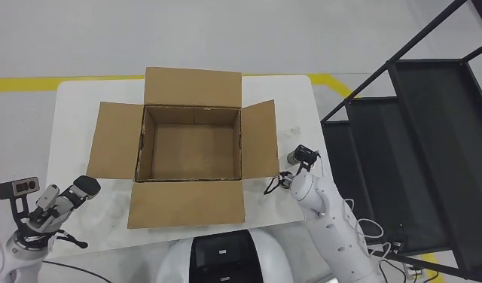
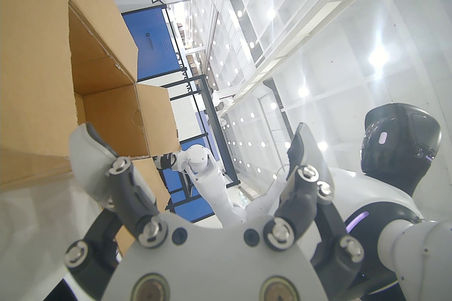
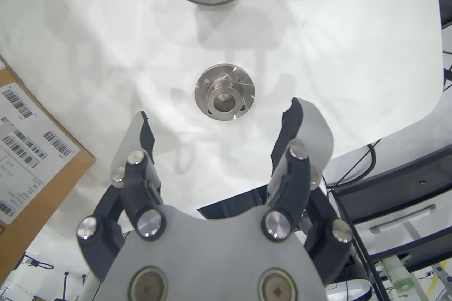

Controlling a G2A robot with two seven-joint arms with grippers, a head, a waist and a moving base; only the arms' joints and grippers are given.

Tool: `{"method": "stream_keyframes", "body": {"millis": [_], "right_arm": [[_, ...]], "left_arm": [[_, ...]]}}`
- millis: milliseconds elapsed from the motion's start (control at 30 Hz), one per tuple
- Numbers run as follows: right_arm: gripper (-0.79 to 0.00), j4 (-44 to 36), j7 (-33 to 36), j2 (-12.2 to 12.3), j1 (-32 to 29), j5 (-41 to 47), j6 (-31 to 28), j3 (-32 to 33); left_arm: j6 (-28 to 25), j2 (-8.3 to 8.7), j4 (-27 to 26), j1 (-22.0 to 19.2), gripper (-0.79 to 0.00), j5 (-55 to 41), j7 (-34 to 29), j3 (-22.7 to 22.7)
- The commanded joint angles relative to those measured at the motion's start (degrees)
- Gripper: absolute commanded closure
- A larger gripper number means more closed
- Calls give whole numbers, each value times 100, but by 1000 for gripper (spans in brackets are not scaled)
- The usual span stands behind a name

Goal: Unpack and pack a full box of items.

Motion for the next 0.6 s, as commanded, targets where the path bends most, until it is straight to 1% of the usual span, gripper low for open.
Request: {"method": "stream_keyframes", "body": {"millis": [0, 33, 100, 167, 567], "right_arm": [[-419, 45, -48, -9, 18, 46, 27, -39], [-385, 70, -72, -14, 29, 76, 46, -52], [-366, 125, -125, -24, 53, 136, 65, -79], [-320, 198, -186, -31, 78, 182, 83, -98], [-351, 420, -470, -66, 179, 307, 326, -223]], "left_arm": [[0, 0, 0, 0, -785, 0, 0, 0], [0, 0, 0, 0, -785, 0, 0, 0], [0, 0, 0, 0, -785, 0, 0, 0], [0, 0, 0, 0, -785, 0, 0, 0], [0, 0, 0, 0, -785, 0, 0, 0]]}}
